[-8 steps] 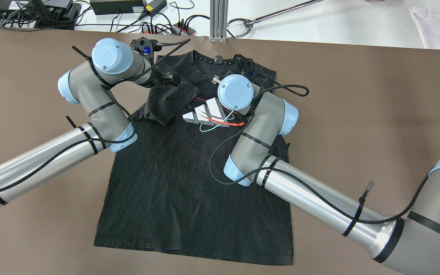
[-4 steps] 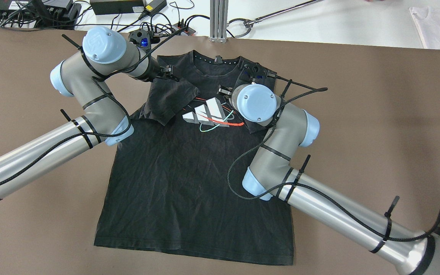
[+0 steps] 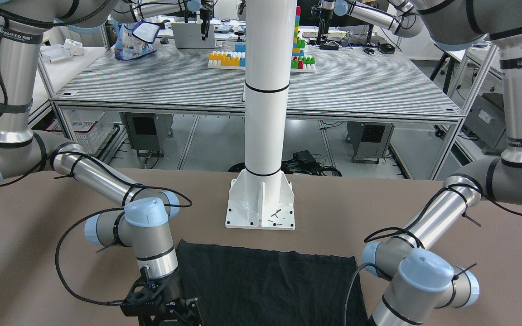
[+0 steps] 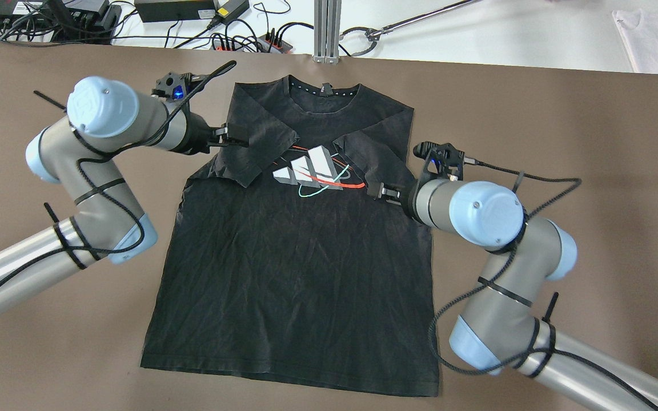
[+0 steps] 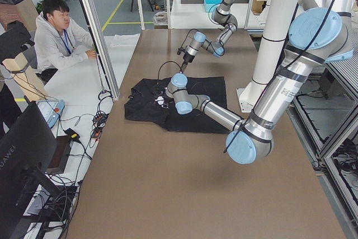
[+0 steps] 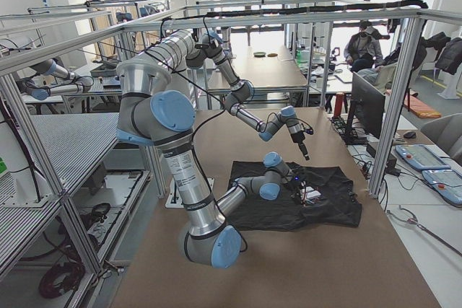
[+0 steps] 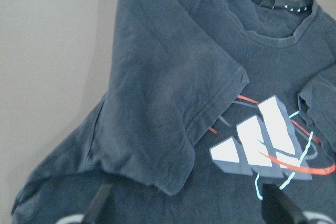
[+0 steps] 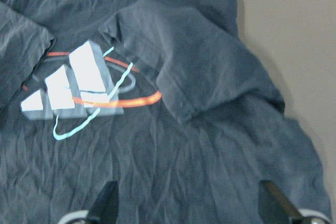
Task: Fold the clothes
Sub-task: 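Move both grippers to the hem corners nearest the robot and grasp them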
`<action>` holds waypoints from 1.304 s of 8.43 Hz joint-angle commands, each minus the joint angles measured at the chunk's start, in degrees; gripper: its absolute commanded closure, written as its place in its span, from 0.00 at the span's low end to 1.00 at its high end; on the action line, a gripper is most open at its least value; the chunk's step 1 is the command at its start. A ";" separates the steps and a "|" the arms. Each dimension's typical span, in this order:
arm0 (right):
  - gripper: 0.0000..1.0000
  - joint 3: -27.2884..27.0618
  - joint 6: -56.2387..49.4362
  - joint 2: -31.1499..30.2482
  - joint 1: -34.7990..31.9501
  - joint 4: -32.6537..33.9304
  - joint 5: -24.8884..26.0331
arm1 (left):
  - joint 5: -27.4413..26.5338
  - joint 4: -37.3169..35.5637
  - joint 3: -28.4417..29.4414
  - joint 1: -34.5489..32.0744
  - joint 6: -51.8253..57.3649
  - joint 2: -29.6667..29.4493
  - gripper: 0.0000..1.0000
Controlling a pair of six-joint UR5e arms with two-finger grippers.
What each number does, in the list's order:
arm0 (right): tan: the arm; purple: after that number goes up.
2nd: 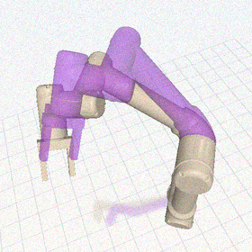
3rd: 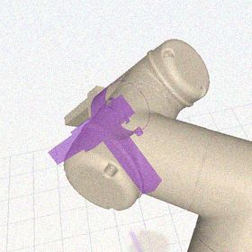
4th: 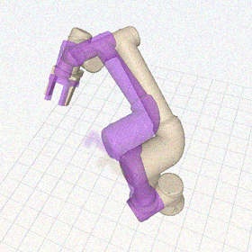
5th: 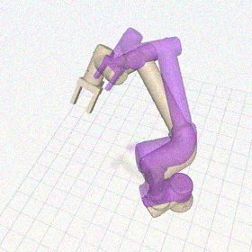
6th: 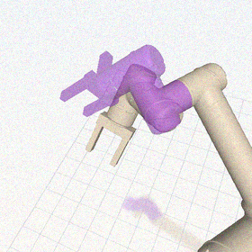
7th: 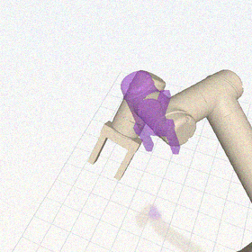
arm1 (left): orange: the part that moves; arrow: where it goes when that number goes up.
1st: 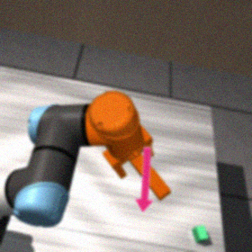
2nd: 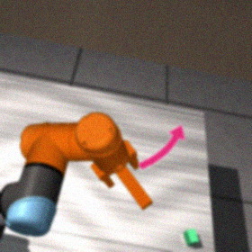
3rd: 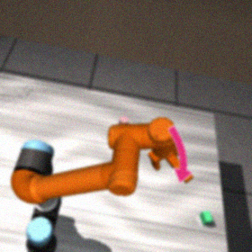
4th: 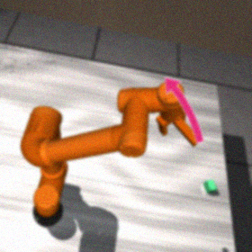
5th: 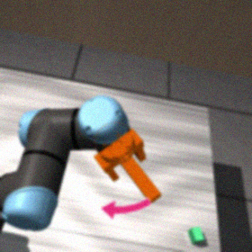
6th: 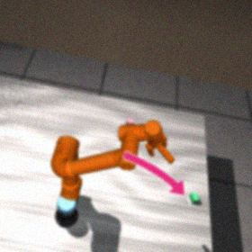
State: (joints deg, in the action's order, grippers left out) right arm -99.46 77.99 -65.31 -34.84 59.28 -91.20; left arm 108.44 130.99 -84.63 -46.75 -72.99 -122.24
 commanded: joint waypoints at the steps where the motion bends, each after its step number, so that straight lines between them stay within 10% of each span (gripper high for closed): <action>1: 0.09 -11.96 12.72 -10.25 9.24 -0.91 1.02 | -6.37 0.58 -16.04 7.43 -9.87 14.27 0.00; 6: 0.09 -20.77 32.39 -18.35 31.55 -1.01 25.51 | -16.85 16.10 -24.44 23.61 -21.14 35.37 0.00; 11: 0.09 -21.83 31.18 -27.15 32.73 -9.35 25.81 | -27.66 24.05 -24.53 37.34 -24.48 44.72 0.00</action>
State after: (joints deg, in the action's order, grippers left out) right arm -121.31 110.36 -89.75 -2.17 52.85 -65.22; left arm 82.85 154.78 -109.18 -12.69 -96.58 -78.36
